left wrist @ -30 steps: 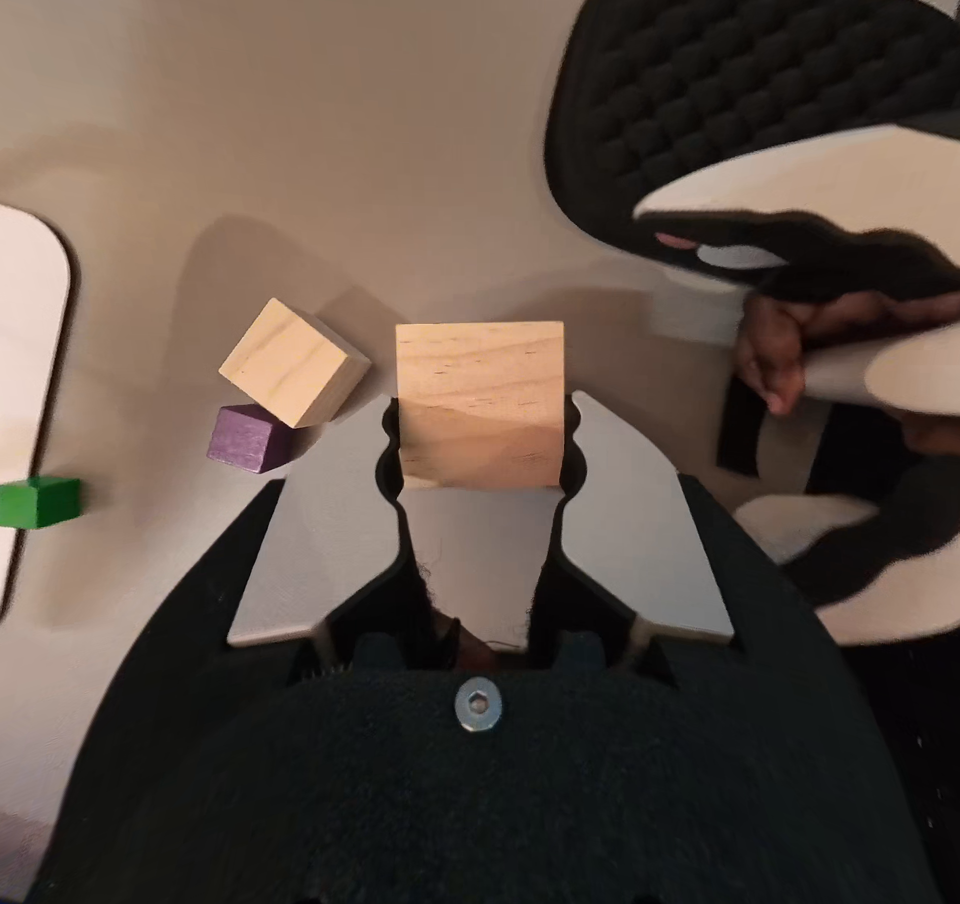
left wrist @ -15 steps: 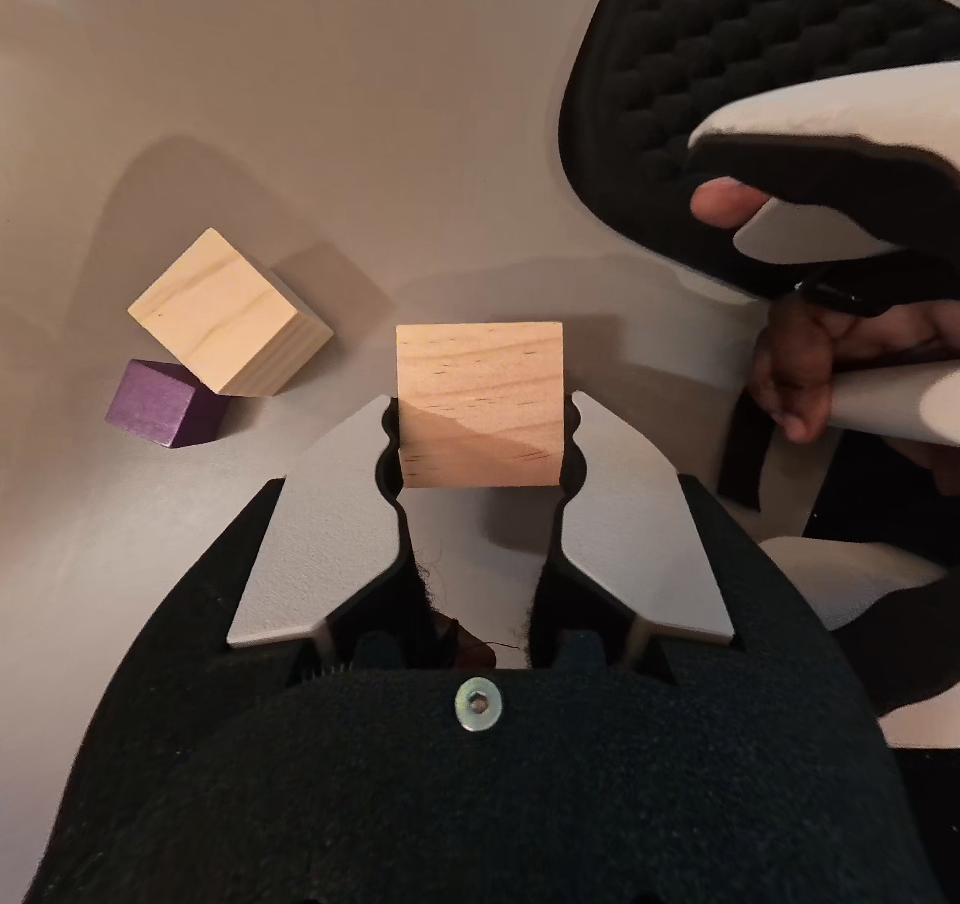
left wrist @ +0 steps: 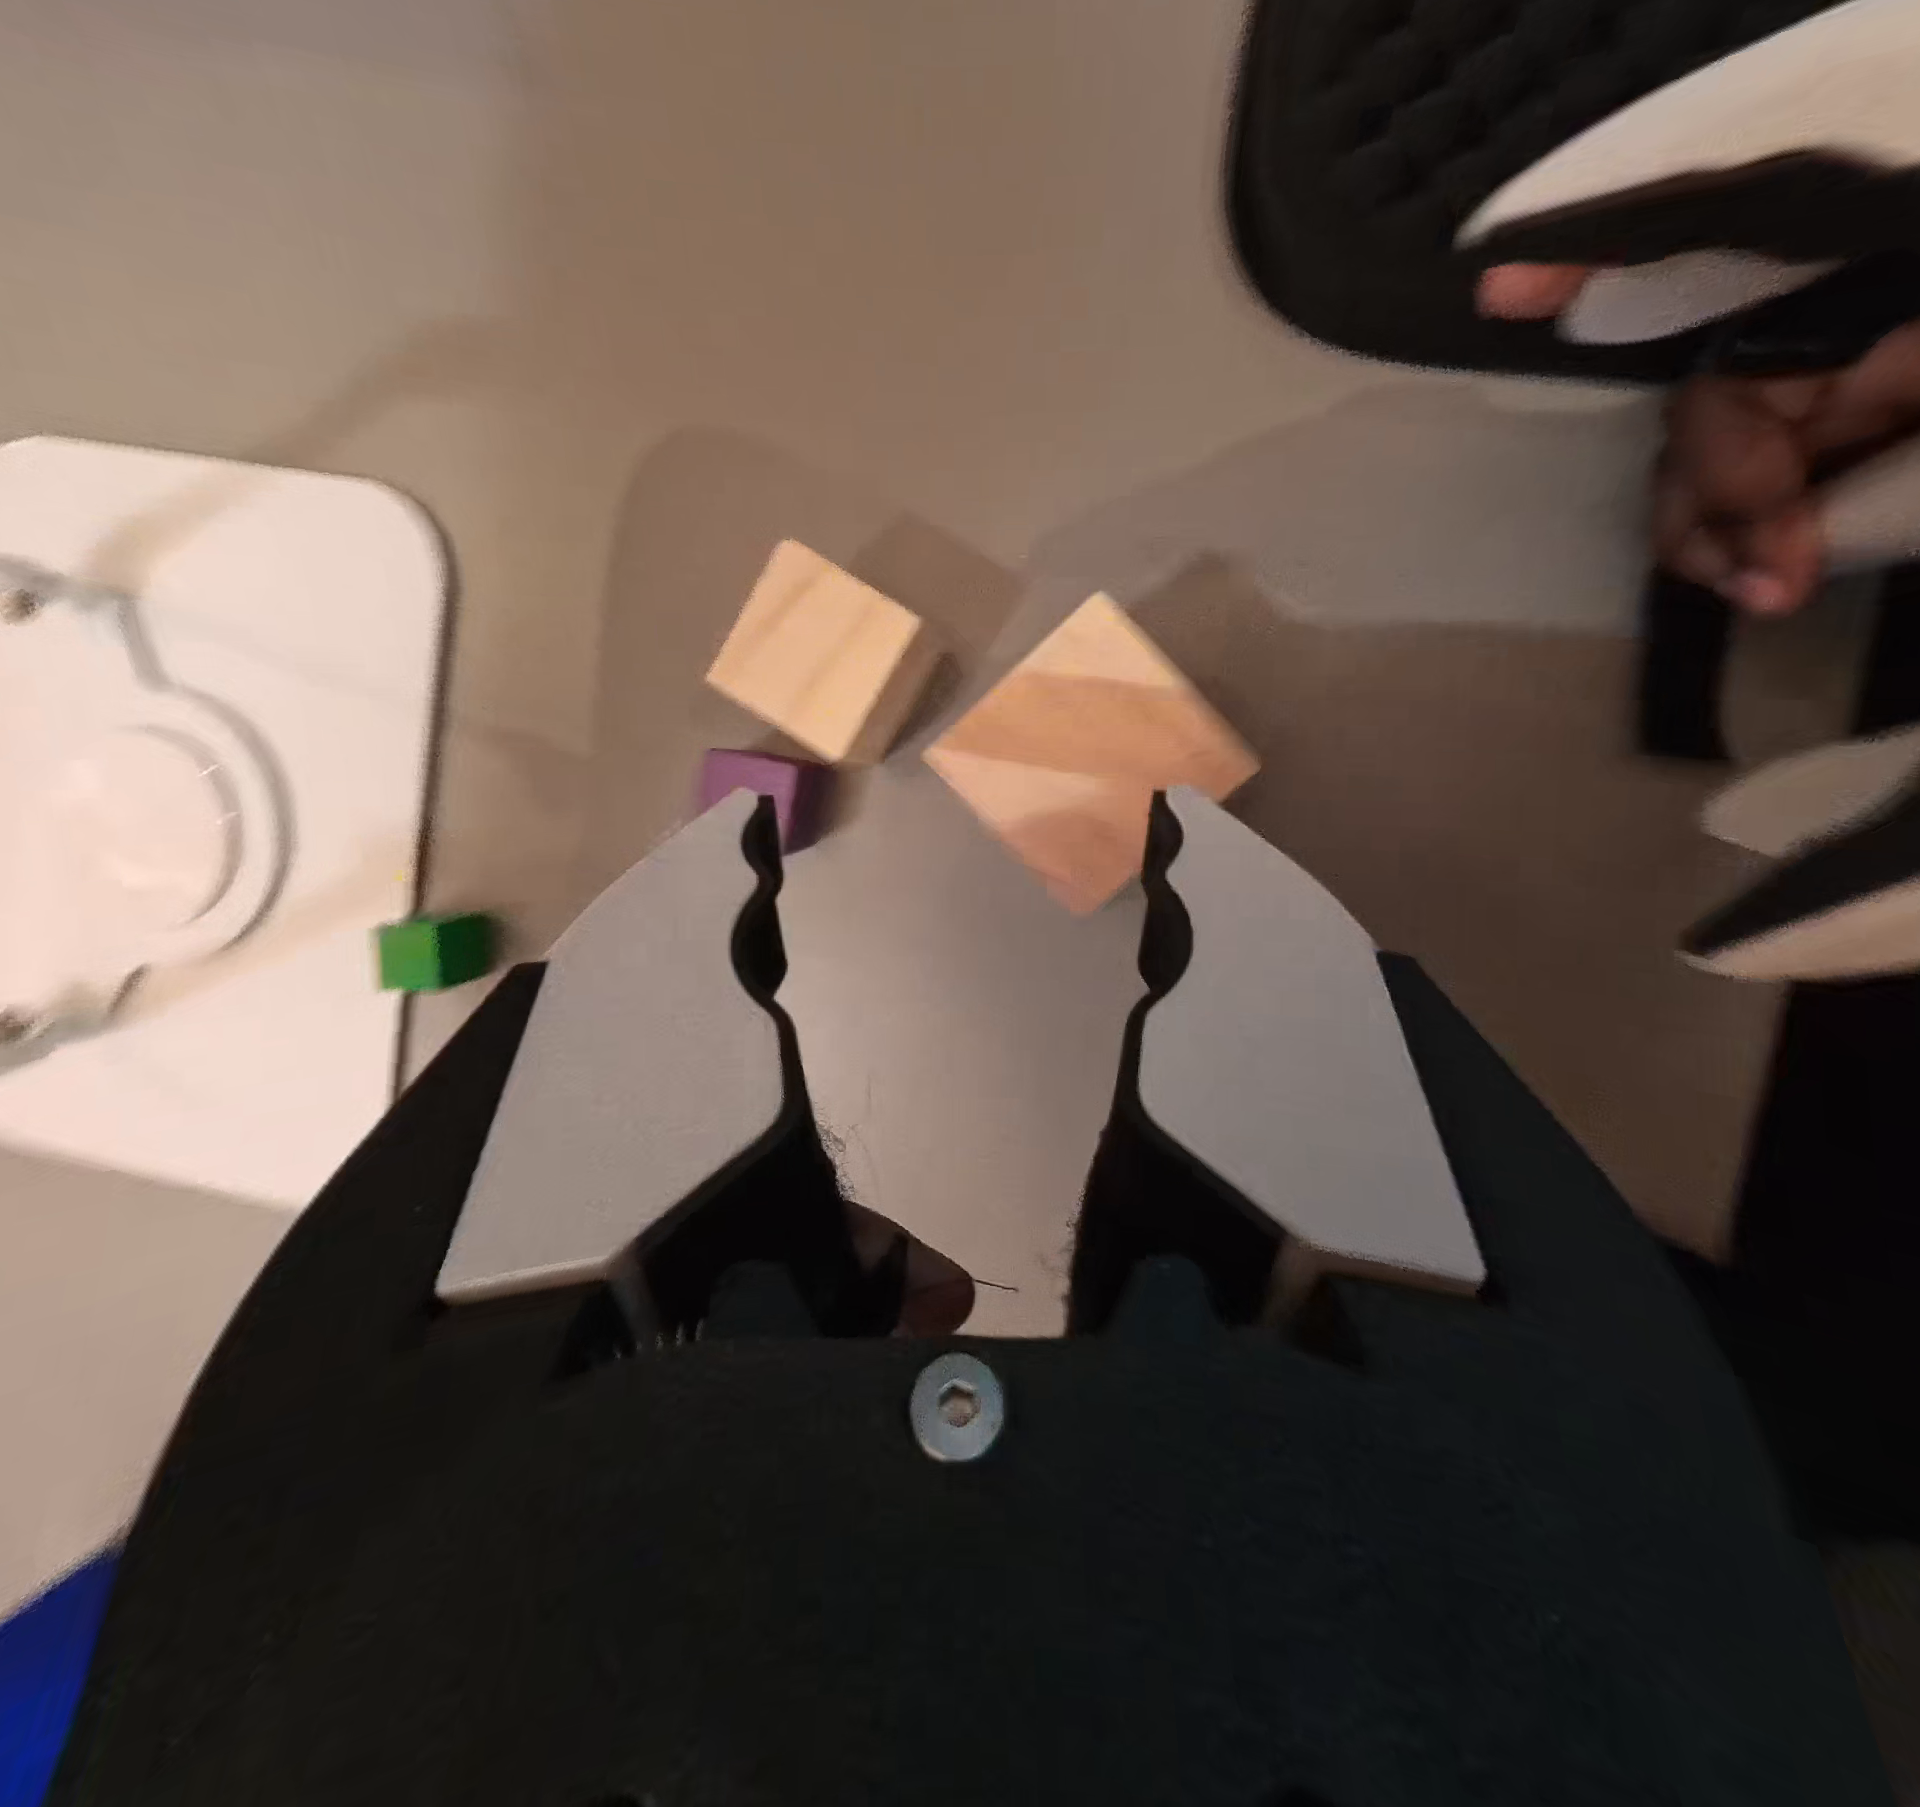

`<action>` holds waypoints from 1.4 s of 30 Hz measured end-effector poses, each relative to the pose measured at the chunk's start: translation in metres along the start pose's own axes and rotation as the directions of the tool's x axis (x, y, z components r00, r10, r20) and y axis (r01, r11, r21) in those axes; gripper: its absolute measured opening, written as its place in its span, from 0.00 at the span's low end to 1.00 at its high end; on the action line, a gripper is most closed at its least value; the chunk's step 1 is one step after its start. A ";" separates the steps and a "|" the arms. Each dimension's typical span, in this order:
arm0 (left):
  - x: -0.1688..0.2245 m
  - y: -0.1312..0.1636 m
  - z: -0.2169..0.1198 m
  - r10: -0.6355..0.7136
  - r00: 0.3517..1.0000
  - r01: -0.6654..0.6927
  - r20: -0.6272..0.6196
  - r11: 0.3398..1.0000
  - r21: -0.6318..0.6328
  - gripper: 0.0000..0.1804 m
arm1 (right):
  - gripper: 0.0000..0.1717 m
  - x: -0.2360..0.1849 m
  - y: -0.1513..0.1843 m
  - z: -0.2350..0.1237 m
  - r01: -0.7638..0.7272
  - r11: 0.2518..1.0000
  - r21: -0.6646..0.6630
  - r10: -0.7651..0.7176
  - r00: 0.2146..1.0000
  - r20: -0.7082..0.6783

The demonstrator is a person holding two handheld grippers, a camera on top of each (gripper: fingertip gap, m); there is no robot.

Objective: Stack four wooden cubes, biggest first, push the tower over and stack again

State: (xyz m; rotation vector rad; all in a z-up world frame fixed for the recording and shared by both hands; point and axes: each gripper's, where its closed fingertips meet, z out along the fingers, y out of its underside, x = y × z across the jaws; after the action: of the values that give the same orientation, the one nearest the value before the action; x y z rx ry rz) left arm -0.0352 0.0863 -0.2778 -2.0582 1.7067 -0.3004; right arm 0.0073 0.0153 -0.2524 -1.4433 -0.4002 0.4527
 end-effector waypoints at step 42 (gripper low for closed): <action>0.030 0.007 0.035 0.762 0.531 -0.817 -0.371 0.576 0.013 0.31 | 0.54 -0.003 0.001 0.002 -0.027 0.999 -0.018 0.027 1.000 0.013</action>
State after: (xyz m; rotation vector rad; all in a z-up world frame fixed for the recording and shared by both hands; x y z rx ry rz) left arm -0.0194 0.0631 -0.3150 -1.1056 2.7651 -0.2103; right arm 0.0036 0.0149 -0.2536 -1.4654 -0.3964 0.4813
